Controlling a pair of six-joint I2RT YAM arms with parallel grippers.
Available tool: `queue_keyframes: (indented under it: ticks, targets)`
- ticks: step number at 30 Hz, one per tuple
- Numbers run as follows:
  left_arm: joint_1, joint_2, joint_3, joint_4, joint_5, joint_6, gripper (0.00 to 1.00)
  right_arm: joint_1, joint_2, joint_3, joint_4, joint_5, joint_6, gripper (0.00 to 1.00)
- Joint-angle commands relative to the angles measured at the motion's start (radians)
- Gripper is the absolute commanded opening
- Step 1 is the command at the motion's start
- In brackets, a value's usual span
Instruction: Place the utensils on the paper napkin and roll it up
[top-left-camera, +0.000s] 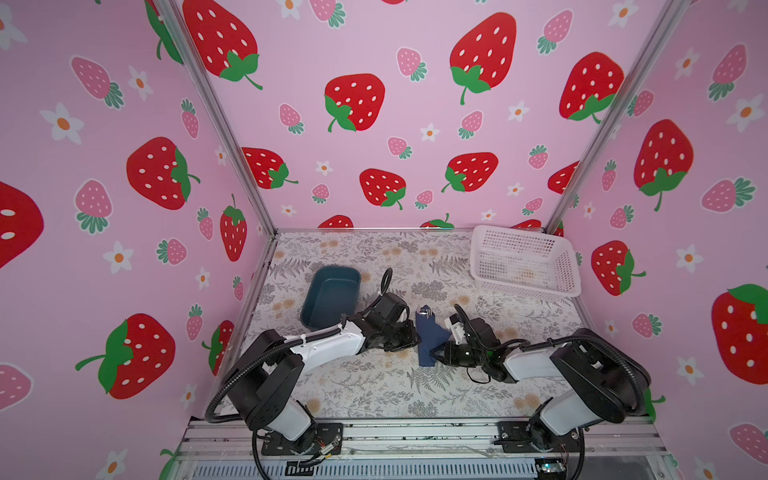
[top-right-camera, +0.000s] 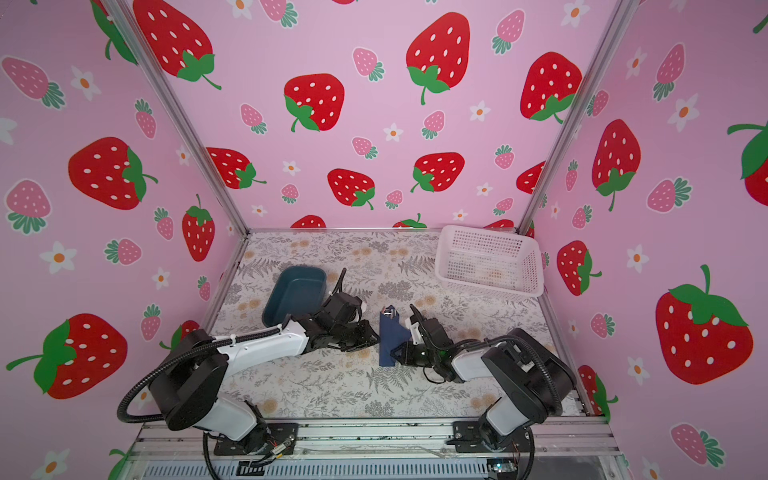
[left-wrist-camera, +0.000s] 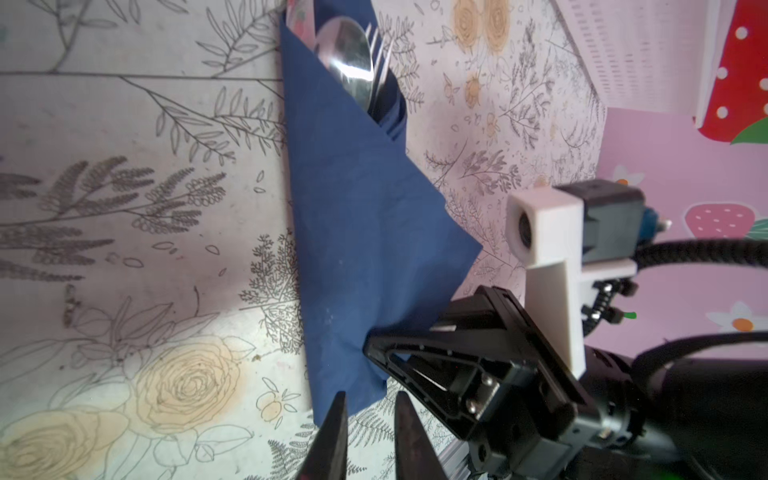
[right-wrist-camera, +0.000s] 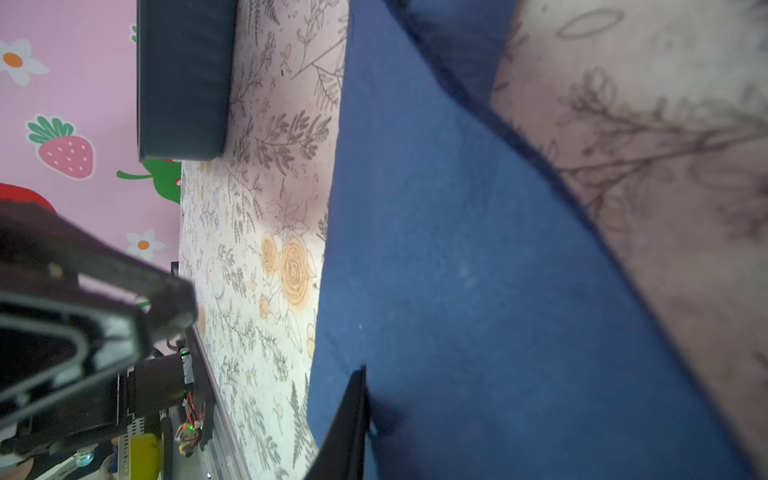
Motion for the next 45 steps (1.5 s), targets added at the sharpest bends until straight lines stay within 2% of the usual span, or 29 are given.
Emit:
queue_keyframes:
  ticks: [1, 7, 13, 22, 25, 29, 32, 38, 39, 42, 45]
  targets:
    - [0.0, 0.057, 0.073, 0.012, 0.056, 0.002, 0.22, -0.013, -0.016, -0.048, -0.089, -0.007, -0.026, 0.16]
    - [-0.004, 0.176, 0.159, 0.038, 0.109, 0.0, 0.15, -0.038, -0.024, -0.047, -0.113, -0.011, -0.042, 0.17]
    - [-0.004, 0.254, 0.22, 0.001, 0.092, 0.022, 0.13, -0.043, -0.009, -0.032, -0.117, -0.011, -0.037, 0.18]
    - [-0.004, 0.316, 0.202, 0.041, 0.101, 0.003, 0.1, -0.046, -0.035, -0.024, -0.102, 0.002, 0.014, 0.23]
    - [-0.004, 0.315, 0.192, 0.058, 0.099, -0.006, 0.1, -0.046, -0.056, -0.023, -0.102, 0.036, 0.048, 0.29]
    - [-0.004, 0.321, 0.19, 0.068, 0.101, -0.014, 0.1, -0.048, -0.061, -0.017, -0.096, 0.098, 0.115, 0.48]
    - [-0.004, 0.328, 0.187, 0.081, 0.103, -0.024, 0.1, -0.048, -0.035, 0.0, -0.07, 0.123, 0.158, 0.51]
    - [-0.004, 0.324, 0.187, 0.084, 0.096, -0.036, 0.1, -0.049, 0.011, 0.014, -0.034, 0.184, 0.218, 0.48]
    - [-0.004, 0.322, 0.187, 0.085, 0.096, -0.038, 0.1, -0.049, 0.006, 0.015, -0.036, 0.198, 0.218, 0.45]
    - [-0.006, 0.309, 0.185, 0.093, 0.099, -0.046, 0.1, -0.059, 0.01, 0.016, -0.028, 0.184, 0.194, 0.26]
    - [-0.009, 0.286, 0.183, 0.11, 0.114, -0.036, 0.11, -0.069, 0.021, 0.022, -0.032, 0.154, 0.181, 0.2]
